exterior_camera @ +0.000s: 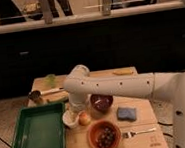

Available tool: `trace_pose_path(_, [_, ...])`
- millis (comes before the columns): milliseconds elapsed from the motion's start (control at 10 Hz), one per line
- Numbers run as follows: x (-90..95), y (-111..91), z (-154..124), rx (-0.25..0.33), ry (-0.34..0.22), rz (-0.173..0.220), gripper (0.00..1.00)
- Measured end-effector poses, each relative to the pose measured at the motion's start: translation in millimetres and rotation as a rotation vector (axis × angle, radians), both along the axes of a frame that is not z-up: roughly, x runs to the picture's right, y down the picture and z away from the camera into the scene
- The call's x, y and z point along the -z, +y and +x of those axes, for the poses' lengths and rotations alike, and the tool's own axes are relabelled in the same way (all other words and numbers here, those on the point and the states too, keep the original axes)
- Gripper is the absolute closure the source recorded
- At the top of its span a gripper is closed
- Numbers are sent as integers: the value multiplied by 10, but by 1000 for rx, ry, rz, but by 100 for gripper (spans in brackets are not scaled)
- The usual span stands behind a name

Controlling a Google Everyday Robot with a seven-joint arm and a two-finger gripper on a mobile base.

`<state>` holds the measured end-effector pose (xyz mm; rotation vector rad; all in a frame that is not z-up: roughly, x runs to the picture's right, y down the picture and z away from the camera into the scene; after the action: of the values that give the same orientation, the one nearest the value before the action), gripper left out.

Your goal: Place apple in paper cup

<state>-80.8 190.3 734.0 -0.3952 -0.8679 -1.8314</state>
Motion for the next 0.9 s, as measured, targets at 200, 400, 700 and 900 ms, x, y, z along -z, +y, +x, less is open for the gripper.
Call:
trace_pose_path(200, [-4, 2, -16, 9, -8, 1, 60])
trace_pose_path(400, [-10, 10, 12, 12, -8, 0, 52])
trace_pose_path(700, [-18, 1, 33, 19, -17, 4, 43])
trace_pose_path(900, [-31, -6, -23, 26, -26, 5, 59])
